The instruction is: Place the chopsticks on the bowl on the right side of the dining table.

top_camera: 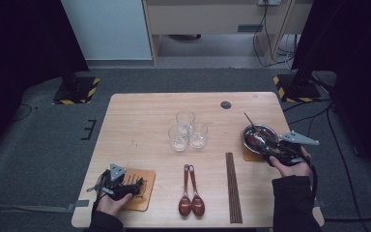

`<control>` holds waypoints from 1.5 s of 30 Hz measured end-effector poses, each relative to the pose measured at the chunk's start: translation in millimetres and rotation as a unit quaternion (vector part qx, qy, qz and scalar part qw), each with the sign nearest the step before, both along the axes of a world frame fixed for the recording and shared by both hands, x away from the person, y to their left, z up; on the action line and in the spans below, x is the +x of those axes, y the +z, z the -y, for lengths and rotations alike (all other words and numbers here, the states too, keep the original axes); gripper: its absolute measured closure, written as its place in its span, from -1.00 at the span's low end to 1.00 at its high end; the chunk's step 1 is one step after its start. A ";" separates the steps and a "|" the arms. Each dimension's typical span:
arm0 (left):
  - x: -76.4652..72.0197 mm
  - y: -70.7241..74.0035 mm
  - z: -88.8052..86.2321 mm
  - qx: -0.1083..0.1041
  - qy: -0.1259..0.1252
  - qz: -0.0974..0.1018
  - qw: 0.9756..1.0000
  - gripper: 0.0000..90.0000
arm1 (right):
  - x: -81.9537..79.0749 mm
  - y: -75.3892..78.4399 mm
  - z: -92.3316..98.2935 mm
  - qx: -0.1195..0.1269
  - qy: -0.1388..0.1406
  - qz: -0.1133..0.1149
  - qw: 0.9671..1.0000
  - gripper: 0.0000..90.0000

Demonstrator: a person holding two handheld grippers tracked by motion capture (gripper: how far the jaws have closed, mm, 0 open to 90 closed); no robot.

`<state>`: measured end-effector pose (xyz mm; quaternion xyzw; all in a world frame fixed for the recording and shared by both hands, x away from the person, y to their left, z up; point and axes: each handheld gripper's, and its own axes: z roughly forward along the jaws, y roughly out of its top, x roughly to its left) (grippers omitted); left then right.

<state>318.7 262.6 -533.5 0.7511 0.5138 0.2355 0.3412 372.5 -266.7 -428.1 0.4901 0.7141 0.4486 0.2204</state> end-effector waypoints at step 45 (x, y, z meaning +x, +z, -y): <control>0.0 0.0 0.0 0.000 0.000 0.000 1.000 -0.91 | -26.6 -40.9 -53.4 -0.042 0.056 -0.048 0.996 0.17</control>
